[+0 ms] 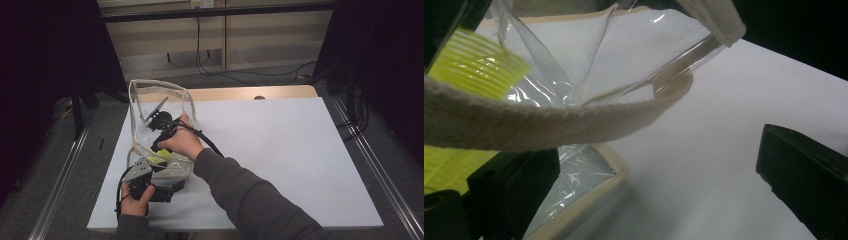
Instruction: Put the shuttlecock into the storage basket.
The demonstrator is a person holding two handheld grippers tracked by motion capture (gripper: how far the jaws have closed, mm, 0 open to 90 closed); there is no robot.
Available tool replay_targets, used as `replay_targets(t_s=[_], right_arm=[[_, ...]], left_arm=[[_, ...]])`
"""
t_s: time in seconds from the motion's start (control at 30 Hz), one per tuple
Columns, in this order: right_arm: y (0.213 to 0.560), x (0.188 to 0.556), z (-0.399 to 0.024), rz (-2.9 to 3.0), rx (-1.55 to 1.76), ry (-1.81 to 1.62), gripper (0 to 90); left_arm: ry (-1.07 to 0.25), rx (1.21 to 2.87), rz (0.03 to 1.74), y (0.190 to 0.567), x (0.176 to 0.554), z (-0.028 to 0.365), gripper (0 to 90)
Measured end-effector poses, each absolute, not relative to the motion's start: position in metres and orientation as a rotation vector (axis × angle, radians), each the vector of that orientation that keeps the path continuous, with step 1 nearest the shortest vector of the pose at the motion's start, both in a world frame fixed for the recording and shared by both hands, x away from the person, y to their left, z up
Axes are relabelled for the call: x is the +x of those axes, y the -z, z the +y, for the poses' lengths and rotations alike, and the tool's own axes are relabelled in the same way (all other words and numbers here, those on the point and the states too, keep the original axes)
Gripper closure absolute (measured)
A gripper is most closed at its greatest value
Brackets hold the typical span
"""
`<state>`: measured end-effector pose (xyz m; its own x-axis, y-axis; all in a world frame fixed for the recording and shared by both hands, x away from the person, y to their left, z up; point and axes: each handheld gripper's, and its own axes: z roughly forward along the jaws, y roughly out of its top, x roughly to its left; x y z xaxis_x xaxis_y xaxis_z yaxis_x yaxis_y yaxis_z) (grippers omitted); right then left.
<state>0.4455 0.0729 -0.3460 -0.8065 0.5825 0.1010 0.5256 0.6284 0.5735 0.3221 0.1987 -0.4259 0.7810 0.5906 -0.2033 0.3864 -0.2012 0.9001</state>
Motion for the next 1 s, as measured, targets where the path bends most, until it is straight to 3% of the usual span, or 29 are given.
replay_targets(t_s=[1.0], right_arm=[[0.314, 0.423, 0.038, 2.737, 0.852, -1.087, 19.0]], left_arm=[[-0.215, 1.834, 0.735, 0.425, 0.321, 0.199, 3.8]])
